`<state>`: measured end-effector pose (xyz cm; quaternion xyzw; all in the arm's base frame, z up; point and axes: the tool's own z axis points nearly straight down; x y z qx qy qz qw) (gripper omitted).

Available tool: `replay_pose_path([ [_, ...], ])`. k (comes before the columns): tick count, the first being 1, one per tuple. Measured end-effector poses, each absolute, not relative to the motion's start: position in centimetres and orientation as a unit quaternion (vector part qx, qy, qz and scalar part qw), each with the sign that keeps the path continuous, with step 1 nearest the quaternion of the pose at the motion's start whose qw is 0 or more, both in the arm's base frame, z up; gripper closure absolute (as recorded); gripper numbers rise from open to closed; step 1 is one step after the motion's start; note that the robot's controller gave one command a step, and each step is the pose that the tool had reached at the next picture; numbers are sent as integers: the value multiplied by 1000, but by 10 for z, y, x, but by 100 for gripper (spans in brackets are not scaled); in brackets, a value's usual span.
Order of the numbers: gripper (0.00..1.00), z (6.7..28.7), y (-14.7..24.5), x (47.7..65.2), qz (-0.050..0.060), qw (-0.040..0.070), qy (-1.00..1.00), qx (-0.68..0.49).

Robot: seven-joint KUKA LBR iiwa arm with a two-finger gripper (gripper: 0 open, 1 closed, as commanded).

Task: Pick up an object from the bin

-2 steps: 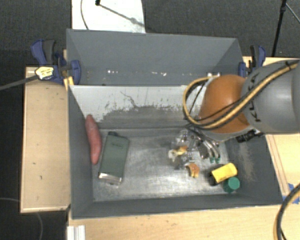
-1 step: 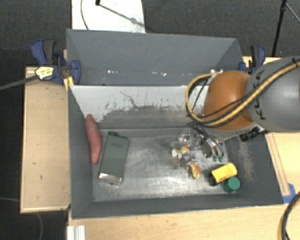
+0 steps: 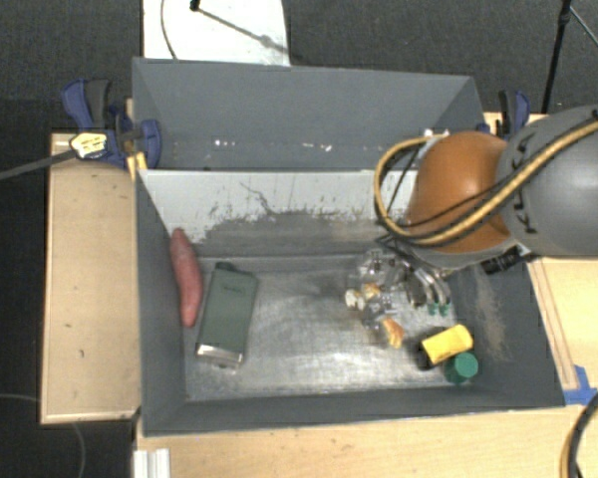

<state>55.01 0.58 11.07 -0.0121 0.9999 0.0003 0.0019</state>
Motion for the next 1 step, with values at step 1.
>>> replay_pose_path([
  [1,100,123,6,549,0,-1,1000,-12],
])
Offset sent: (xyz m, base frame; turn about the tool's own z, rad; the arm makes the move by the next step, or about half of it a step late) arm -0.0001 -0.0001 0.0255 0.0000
